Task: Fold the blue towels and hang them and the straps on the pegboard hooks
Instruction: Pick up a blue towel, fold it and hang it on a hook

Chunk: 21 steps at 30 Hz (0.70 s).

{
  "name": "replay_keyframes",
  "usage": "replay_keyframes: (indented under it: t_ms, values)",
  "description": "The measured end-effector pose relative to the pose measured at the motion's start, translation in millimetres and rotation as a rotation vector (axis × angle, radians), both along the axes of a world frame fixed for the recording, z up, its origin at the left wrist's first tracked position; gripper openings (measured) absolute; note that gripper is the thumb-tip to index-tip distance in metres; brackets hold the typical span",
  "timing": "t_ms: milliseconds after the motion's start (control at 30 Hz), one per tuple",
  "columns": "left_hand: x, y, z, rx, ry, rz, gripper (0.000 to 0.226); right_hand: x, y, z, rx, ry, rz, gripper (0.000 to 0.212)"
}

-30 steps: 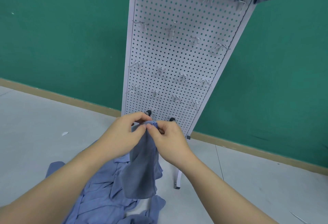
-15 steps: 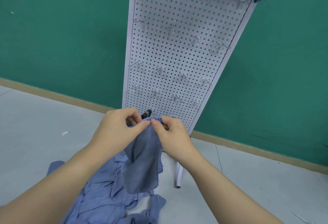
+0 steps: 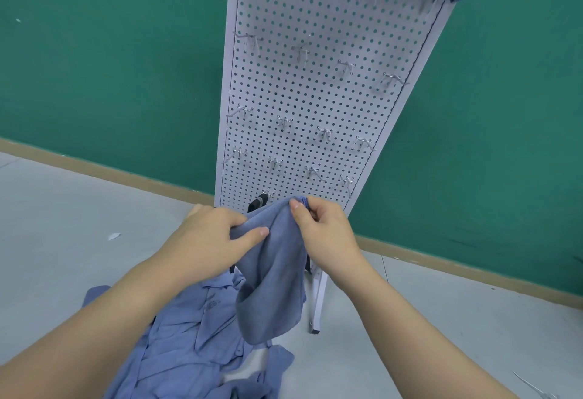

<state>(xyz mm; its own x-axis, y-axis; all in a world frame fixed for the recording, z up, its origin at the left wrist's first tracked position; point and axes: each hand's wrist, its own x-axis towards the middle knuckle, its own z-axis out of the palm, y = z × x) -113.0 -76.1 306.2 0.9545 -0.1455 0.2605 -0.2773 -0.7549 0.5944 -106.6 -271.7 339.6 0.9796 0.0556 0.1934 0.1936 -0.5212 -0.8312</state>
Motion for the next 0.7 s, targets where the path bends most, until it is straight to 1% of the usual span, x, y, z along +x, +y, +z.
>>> replay_keyframes:
  t_ms: [67, 133, 200, 267, 367, 433, 467, 500, 533, 567, 633, 667, 700]
  values:
    - [0.0, 1.7, 2.3, -0.006, -0.030, 0.032, 0.058, 3.0, -5.1, 1.4, 0.004, -0.003, -0.053, 0.046]
    - [0.7, 2.2, 4.9, 0.017, -0.095, 0.107, 0.055, 6.1, -9.4, 2.3, 0.017, -0.015, -0.077, 0.046]
    - [0.0, -2.7, 9.2, 0.060, -0.168, 0.185, 0.053, 7.2, -7.9, 1.3, 0.019, -0.050, -0.091, 0.045]
    - [-1.3, -10.3, 11.4, 0.064, -0.193, 0.232, 0.051, 5.9, -0.2, -0.5, 0.036, -0.111, -0.113, 0.042]
    - [0.9, -12.4, 6.9, -0.026, -0.190, 0.232, 0.041, 2.5, 13.3, -2.3, 0.027, -0.236, -0.130, 0.035]
    - [1.7, -9.9, 7.7, -0.163, -0.225, 0.225, 0.026, 0.2, 19.1, -1.9, -0.056, -0.322, -0.111, 0.030]
    - [2.1, -7.1, 9.6, -0.247, -0.225, 0.246, 0.024, -0.9, 21.3, -0.8, -0.085, -0.356, -0.096, 0.027]
    - [1.9, -4.4, 12.8, -0.320, -0.177, 0.274, 0.033, -1.3, 23.0, 0.0, -0.092, -0.380, -0.081, 0.025]
    - [3.5, 0.0, 13.8, -0.385, -0.087, 0.278, 0.044, -1.5, 24.6, 0.4, -0.090, -0.391, -0.058, 0.025]
    - [4.7, 4.9, 15.7, -0.422, 0.019, 0.248, 0.047, -1.8, 25.6, 1.1, -0.092, -0.388, -0.034, 0.024]
    - [5.1, 15.4, 18.1, -0.455, 0.207, 0.108, 0.027, -2.8, 26.7, 2.1, -0.116, -0.371, 0.014, 0.026]
    - [4.3, 19.9, 18.0, -0.450, 0.259, 0.059, 0.022, -3.1, 26.7, 2.4, -0.118, -0.361, 0.039, 0.029]
    - [2.1, 23.4, 19.2, -0.440, 0.284, 0.035, 0.024, -3.0, 26.2, 2.9, -0.113, -0.349, 0.064, 0.033]
